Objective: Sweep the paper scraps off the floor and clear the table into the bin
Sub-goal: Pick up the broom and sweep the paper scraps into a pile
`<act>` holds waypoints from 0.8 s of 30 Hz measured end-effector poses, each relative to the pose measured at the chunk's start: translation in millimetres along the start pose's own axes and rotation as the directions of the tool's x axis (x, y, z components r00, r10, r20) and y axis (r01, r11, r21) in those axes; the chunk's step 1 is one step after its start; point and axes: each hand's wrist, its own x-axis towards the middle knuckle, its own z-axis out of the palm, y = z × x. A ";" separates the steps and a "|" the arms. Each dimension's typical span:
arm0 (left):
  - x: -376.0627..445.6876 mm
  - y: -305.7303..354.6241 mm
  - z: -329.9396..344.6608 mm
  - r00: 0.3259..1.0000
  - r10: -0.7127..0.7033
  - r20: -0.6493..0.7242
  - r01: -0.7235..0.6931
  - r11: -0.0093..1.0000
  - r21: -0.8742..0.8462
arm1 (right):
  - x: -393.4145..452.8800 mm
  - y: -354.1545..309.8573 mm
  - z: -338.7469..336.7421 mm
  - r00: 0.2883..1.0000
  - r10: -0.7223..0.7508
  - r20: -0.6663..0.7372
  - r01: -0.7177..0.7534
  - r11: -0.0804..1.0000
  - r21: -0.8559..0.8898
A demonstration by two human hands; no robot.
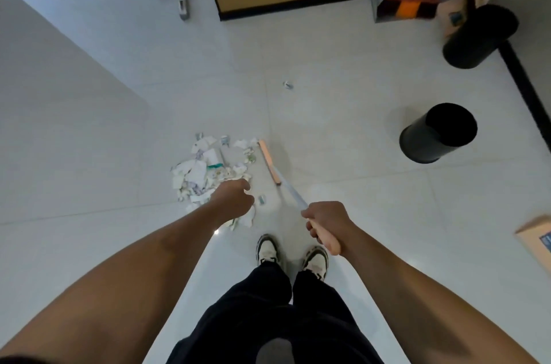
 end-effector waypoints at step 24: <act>169.0 28.4 -132.6 0.998 -0.066 0.021 0.069 0.980 -0.187 | 86.4 -249.3 37.5 0.997 -0.064 0.052 0.076 0.953 -0.293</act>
